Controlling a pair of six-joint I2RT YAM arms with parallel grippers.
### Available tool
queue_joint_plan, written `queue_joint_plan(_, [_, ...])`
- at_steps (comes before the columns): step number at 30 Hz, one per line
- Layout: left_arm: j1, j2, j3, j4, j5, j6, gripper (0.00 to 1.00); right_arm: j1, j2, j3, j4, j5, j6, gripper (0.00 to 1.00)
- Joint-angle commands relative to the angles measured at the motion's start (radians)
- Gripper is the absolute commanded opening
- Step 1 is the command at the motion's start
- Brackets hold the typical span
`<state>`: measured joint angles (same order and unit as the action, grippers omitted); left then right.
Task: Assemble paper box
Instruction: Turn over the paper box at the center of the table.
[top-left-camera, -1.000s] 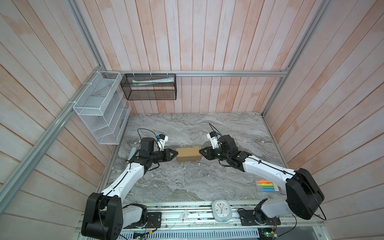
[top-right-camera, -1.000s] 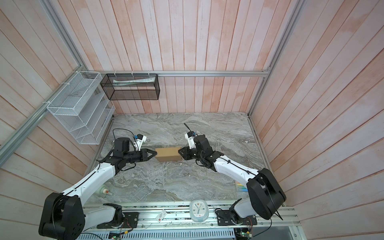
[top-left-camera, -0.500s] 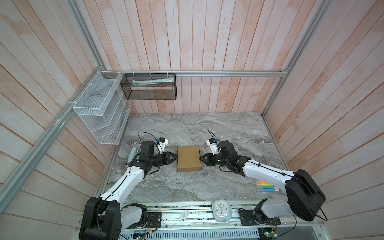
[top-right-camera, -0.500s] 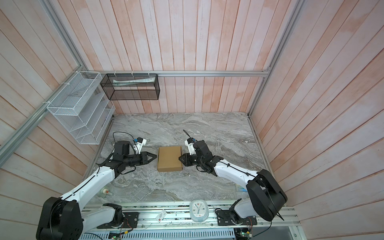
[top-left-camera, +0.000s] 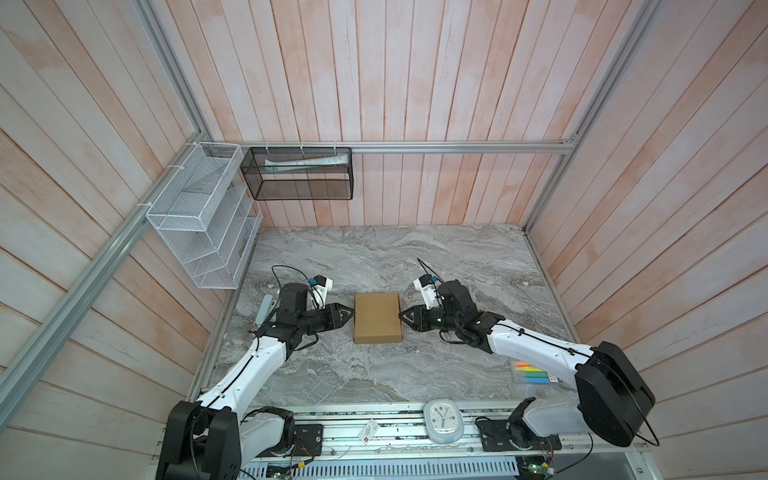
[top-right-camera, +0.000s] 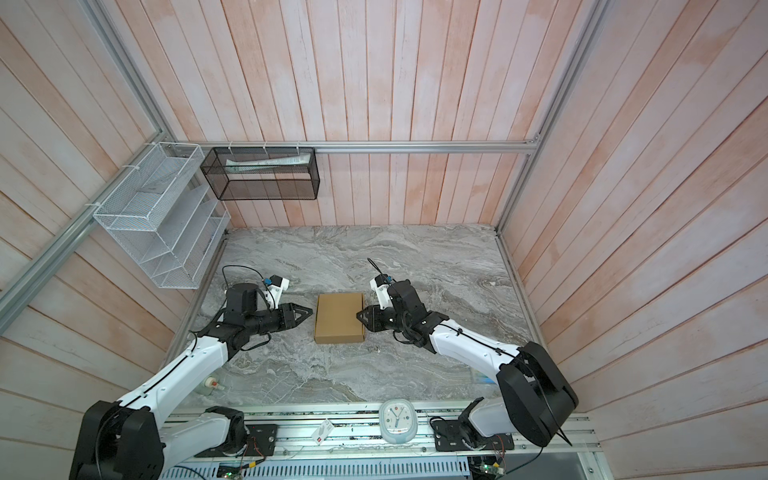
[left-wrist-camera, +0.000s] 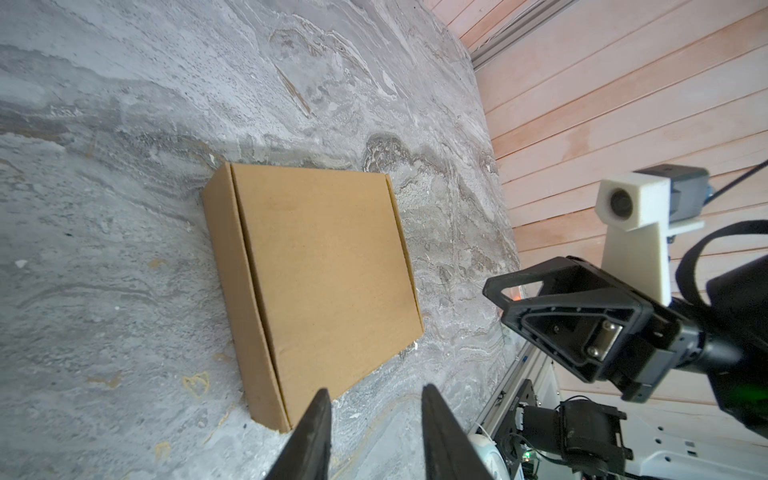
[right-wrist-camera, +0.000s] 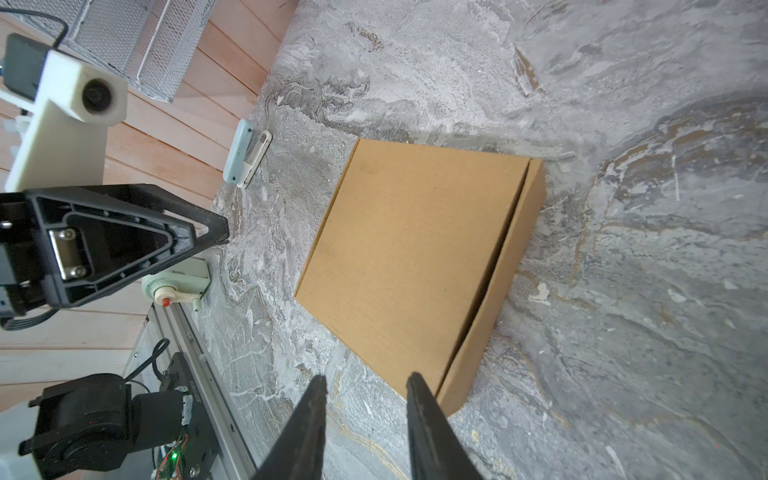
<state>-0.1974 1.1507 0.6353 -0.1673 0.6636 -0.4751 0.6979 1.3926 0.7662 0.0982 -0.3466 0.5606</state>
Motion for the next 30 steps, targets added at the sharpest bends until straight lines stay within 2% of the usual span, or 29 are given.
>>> queue_joint_plan(1, [-0.004, -0.030, -0.016, 0.032, -0.041, -0.002, 0.41, 0.003, -0.008, -0.013, 0.023, 0.017, 0.010, 0.37])
queue_joint_plan(3, [-0.003, -0.035, -0.016, 0.036, -0.052, 0.002, 0.41, 0.003, -0.002, -0.015, 0.033, 0.022, 0.010, 0.40])
queue_joint_plan(10, [-0.003, -0.042, -0.026, 0.070, -0.070, 0.005, 0.53, 0.003, -0.046, -0.062, 0.103, 0.102, 0.021, 0.53])
queue_joint_plan(15, [-0.002, -0.061, -0.020, 0.059, -0.099, 0.027, 0.55, 0.003, -0.117, -0.110, 0.153, 0.178, 0.019, 0.55])
queue_joint_plan(23, [0.004, -0.111, -0.018, 0.065, -0.159, 0.038, 0.63, 0.002, -0.243, -0.186, 0.185, 0.331, -0.005, 0.62])
queue_joint_plan(27, [0.007, -0.133, -0.012, 0.061, -0.190, 0.051, 0.70, -0.006, -0.297, -0.213, 0.184, 0.389, -0.022, 0.67])
queue_joint_plan(30, [0.011, -0.147, -0.002, 0.048, -0.219, 0.066, 0.82, -0.014, -0.330, -0.234, 0.184, 0.426, -0.040, 0.71])
